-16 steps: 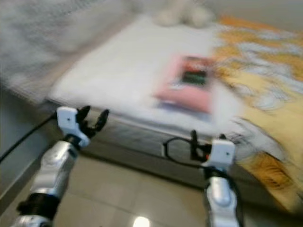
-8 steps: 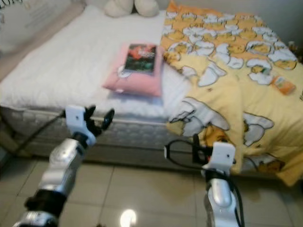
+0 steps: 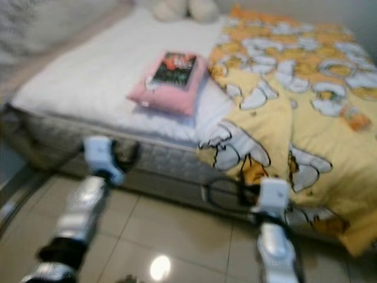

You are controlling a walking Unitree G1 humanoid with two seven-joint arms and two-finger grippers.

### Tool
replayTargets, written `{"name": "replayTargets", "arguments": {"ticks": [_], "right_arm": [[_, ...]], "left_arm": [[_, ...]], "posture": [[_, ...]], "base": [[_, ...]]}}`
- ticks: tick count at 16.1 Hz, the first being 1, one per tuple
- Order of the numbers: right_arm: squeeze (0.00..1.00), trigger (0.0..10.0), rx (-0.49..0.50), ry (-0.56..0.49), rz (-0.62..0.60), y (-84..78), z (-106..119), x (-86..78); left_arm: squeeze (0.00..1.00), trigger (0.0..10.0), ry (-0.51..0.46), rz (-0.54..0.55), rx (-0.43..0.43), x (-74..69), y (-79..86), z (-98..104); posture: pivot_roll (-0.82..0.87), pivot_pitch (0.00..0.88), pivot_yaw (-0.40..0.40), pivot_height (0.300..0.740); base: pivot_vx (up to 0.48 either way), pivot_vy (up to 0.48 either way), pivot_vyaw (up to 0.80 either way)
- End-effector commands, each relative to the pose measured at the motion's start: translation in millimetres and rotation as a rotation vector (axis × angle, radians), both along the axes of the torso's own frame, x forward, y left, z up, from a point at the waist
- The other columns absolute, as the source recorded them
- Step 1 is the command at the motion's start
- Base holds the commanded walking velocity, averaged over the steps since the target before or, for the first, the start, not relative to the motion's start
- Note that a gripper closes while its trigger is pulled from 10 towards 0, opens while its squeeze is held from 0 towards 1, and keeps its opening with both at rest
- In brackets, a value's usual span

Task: Clean up the room

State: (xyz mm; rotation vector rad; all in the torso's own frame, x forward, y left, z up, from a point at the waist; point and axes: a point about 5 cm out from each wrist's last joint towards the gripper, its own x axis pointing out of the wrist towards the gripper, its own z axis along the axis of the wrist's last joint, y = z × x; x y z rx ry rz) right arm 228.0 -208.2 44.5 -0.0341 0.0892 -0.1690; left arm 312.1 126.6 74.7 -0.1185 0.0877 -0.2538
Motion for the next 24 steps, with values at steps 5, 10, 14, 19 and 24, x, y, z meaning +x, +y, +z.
{"name": "replayTargets", "arguments": {"ticks": [5,10,14,19,24], "right_arm": [[0.0,10.0,0.003,-0.027,0.008,4.4,4.7,4.2],[0.0,10.0,-0.007,-0.013,0.043,8.5,1.5,1.6],[0.0,10.0,-0.005,-0.005,0.063,8.0,0.8,6.5],[0.0,10.0,0.005,0.026,0.107,15.6,-5.0,10.5],[0.0,10.0,0.008,0.016,0.082,13.8,-5.1,14.2]], "left_arm": [[0.0,10.0,-0.05,-0.078,-0.02,6.0,-4.4,11.2],[0.0,10.0,-0.048,-0.064,0.008,4.5,1.6,6.8],[0.0,10.0,-0.051,-0.053,0.006,4.3,1.4,6.7],[0.0,10.0,-0.02,0.038,0.128,4.0,16.4,-1.3],[0.0,10.0,-0.066,0.026,0.054,9.7,9.4,10.7]], "posture": [[-0.01,0.0,0.052,0.74],[0.01,0.0,0.024,0.74],[0.03,0.0,0.014,0.74],[0.05,0.0,0.011,0.74],[0.04,0.0,0.027,0.74]], "base": [[0.0,-0.45,0.0],[0.0,-0.45,-0.46],[0.0,-0.45,0.0],[0.051,-0.261,0.26],[0.48,0.0,0.0]]}}
